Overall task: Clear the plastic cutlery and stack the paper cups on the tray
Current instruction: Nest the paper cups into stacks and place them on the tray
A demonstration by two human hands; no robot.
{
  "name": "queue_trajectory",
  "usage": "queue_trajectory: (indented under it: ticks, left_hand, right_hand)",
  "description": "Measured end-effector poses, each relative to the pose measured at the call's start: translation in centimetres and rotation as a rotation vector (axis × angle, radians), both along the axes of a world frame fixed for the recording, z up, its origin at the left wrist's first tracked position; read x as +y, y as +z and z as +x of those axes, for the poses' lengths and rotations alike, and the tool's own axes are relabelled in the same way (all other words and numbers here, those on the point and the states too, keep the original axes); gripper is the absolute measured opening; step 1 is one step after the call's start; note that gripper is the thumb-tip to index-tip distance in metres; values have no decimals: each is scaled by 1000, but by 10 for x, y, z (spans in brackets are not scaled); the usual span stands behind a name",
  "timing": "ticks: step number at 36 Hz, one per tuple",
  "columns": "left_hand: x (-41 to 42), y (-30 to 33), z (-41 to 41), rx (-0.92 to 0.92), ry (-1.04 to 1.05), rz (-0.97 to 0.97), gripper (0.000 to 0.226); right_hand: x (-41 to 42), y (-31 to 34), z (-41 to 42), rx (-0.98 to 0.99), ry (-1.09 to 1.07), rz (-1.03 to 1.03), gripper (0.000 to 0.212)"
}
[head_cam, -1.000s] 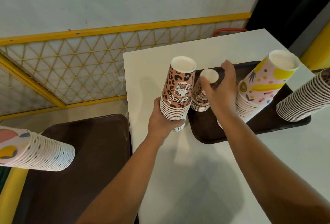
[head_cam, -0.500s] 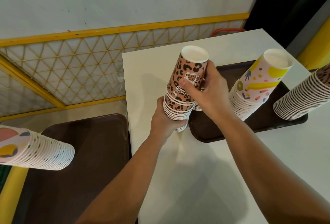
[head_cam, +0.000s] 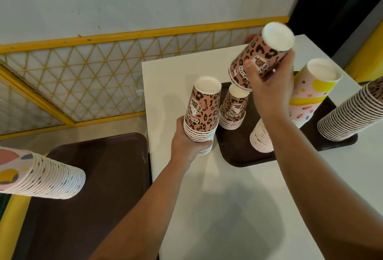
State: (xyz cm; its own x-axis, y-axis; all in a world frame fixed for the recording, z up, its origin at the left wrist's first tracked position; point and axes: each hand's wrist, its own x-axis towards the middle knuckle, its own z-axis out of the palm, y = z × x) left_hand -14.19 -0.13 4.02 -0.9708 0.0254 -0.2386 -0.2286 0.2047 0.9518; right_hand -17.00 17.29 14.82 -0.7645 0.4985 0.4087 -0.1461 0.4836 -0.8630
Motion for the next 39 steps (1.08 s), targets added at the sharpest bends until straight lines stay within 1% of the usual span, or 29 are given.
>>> queue_trajectory:
  ticks: [4, 6, 9, 11, 14, 16, 19, 21, 25, 30, 34, 37, 39]
  left_hand:
    - [2, 5, -1, -1, -9, 2, 84]
    - [2, 6, -2, -10, -11, 18, 83]
    - [3, 8, -2, -5, -18, 25, 81]
    - [3, 8, -3, 4, -18, 25, 81]
    - [4, 8, -4, 11, -12, 26, 81]
    - [5, 7, -3, 22, -8, 26, 83]
    - [7, 7, -2, 38, 2, 49, 84]
    - [8, 7, -2, 48, 0, 53, 82]
    - [10, 9, -1, 57, -10, 55, 82]
    - [10, 10, 2, 47, -9, 73, 83]
    - [9, 10, 3, 51, -11, 57, 82]
    - [9, 12, 4, 52, -8, 43, 82]
    - [9, 11, 4, 51, -11, 34, 82]
  right_hand:
    - [-2, -26, -5, -155, 25, 14, 66]
    - [-2, -37, -6, -191, 32, 9, 66]
    - [-1, -47, -6, -237, 53, 8, 72]
    - [-2, -48, -4, -227, 52, 32, 74]
    - [-10, -40, 7, -97, 19, 113, 69]
    - [-20, -34, 17, -66, 125, 60, 69]
    - [-35, -27, 30, -222, 380, 12, 76]
    - [-41, -28, 34, -310, 479, 32, 76]
    - [-44, -29, 35, -340, 448, 72, 67]
    - [-43, -24, 35, -293, 384, 79, 62]
    - [-43, -17, 35, -267, 352, 77, 62]
    - [-42, -10, 34, -266, 334, 58, 59]
    - [-40, -6, 33, -245, 326, 10, 55]
